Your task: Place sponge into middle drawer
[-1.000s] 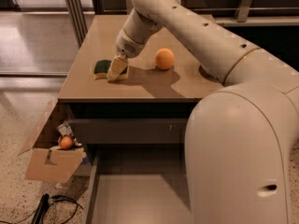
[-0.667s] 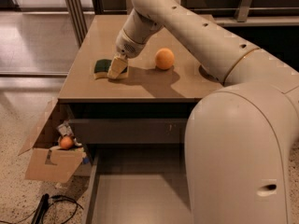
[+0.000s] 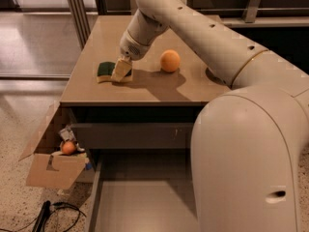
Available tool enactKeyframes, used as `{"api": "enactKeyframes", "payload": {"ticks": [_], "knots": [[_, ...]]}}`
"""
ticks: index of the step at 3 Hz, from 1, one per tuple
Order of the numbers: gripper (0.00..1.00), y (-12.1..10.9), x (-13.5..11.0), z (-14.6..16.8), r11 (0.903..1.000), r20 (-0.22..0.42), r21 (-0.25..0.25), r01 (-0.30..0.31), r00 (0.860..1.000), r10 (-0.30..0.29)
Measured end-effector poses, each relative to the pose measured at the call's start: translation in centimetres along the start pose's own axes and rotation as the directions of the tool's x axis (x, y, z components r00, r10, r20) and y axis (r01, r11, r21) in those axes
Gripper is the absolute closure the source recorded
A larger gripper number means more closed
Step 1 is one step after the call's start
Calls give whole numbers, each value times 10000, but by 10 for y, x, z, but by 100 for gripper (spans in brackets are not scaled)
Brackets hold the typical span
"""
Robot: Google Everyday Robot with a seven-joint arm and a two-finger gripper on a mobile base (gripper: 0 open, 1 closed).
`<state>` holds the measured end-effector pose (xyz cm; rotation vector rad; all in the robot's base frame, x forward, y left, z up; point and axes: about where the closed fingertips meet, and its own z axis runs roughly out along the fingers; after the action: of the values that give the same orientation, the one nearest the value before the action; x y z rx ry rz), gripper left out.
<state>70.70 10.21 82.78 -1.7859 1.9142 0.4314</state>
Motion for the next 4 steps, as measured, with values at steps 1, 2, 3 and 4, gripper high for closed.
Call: {"api": "enactKeyframes", "payload": {"ticks": [1, 2, 3, 4], "knots": [[100, -1, 2, -10, 10000, 12, 4, 63, 10000, -63], [100, 4, 12, -37, 9998, 103, 191, 46, 9999, -48], [100, 18, 27, -75, 9981, 268, 609, -47, 9996, 31], [100, 45, 50, -114, 9937, 463, 1084, -301, 9986, 252]]}}
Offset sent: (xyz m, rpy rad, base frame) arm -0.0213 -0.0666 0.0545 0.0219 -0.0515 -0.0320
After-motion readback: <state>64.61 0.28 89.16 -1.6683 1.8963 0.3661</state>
